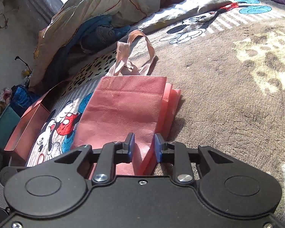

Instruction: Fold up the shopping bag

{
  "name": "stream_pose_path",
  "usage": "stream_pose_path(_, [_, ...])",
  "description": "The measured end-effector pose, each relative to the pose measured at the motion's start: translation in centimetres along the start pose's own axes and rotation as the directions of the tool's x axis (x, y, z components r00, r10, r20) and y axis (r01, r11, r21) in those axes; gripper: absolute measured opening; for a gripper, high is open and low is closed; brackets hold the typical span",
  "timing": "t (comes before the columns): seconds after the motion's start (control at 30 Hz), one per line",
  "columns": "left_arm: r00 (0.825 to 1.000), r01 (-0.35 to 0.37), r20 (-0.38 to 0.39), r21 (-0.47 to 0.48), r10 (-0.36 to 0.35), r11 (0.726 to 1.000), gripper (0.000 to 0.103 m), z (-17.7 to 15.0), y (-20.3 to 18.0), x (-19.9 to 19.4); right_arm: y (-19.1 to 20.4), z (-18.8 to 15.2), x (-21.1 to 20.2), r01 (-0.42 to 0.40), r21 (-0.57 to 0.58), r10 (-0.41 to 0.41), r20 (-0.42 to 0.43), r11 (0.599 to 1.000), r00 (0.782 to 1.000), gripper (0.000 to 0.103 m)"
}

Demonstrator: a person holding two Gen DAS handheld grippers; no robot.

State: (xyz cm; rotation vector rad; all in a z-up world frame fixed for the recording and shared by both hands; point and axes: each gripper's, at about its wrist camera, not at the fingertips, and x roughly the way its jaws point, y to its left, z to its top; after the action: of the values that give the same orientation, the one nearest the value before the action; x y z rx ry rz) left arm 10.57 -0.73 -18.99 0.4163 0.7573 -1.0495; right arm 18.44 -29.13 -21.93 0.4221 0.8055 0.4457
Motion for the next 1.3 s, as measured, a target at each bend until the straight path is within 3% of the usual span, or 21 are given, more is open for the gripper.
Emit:
stream_pose_path(0.03, [1.000,0.026,0.011,-0.024,-0.026,0.999,0.073,0.2,0.6,-0.8,-0.2,-0.2,-0.1,0.000,0.004,0.000,0.003,1.000,1.000,0.016])
stream_pose_path(0.13, [0.988,0.071,0.148,-0.123,-0.052,0.990,0.073,0.8,2.5,-3.9,-0.4,-0.5,-0.7,0.017,-0.010,-0.017,0.000,1.000,1.000,0.013])
stream_pose_path(0.23, [0.949,0.034,0.313,-0.255,0.049,0.966,0.073,2.0,5.9,-5.9,-0.7,-0.9,-1.2,0.019,0.002,-0.019,0.003,1.000,1.000,0.013])
stream_pose_path(0.37, [0.963,-0.091,0.222,-0.258,0.151,0.962,0.073,4.9,8.5,-0.8,-0.9,-1.1,-1.4,0.022,0.016,-0.022,0.011,1.000,1.000,0.013])
stream_pose_path(0.43, [0.979,-0.096,0.152,-0.252,0.138,0.963,0.072,5.8,9.5,2.6,-0.8,-1.1,-1.5,0.025,0.013,-0.026,0.011,1.000,1.000,0.013])
stream_pose_path(0.5, [0.995,-0.097,0.014,-0.131,0.100,0.987,0.077,6.2,8.3,6.6,-0.7,-1.1,-1.5,0.031,0.005,-0.031,0.010,1.000,0.999,0.013])
stream_pose_path(0.53, [0.992,-0.122,0.009,-0.069,0.123,0.990,0.078,6.3,7.5,7.3,-0.5,-1.1,-1.6,0.042,-0.008,-0.042,0.008,0.999,0.999,0.013])
stream_pose_path(0.6, [0.992,-0.127,-0.005,-0.103,0.127,0.987,0.078,6.4,7.7,7.4,0.2,-1.0,-2.0,0.077,-0.052,-0.077,0.012,0.996,0.997,0.013])
stream_pose_path(0.67, [0.992,-0.128,-0.001,-0.080,0.128,0.989,0.078,6.2,7.5,7.6,1.7,-1.0,-3.0,0.120,-0.140,-0.110,0.076,0.983,0.991,0.014])
stream_pose_path(0.77, [0.992,-0.116,0.034,-0.056,0.118,0.992,0.078,5.2,7.2,7.2,4.3,-0.3,-3.8,0.120,-0.286,-0.073,0.171,0.951,0.983,0.013])
stream_pose_path(0.87, [0.992,-0.113,0.050,-0.037,0.115,0.993,0.078,4.8,6.8,6.9,5.8,1.9,-1.6,0.118,-0.396,-0.061,0.154,0.911,0.986,0.013])
stream_pose_path(0.97, [0.993,-0.110,0.050,-0.031,0.111,0.993,0.078,4.8,6.8,6.8,5.0,4.0,1.8,0.138,-0.406,-0.114,0.084,0.903,0.990,0.013])
stream_pose_path(1.03, [0.994,-0.096,0.051,-0.033,0.098,0.995,0.078,4.7,7.0,6.7,3.1,3.5,3.3,0.138,-0.369,-0.142,0.015,0.919,0.990,0.013])
stream_pose_path(1.13, [0.995,-0.083,0.051,-0.035,0.084,0.996,0.078,4.8,7.1,6.4,2.4,1.9,2.5,0.124,-0.401,-0.127,0.019,0.908,0.992,0.012])
stream_pose_path(1.23, [0.997,-0.055,0.044,-0.029,0.056,0.998,0.079,4.9,7.0,4.8,1.5,1.9,2.0,0.096,-0.375,-0.101,0.004,0.922,0.995,0.011])
stream_pose_path(1.3, [0.993,-0.068,0.096,0.014,0.066,0.998,0.079,4.1,5.9,2.4,1.3,2.3,2.0,0.082,-0.374,-0.095,-0.017,0.924,0.995,0.011])
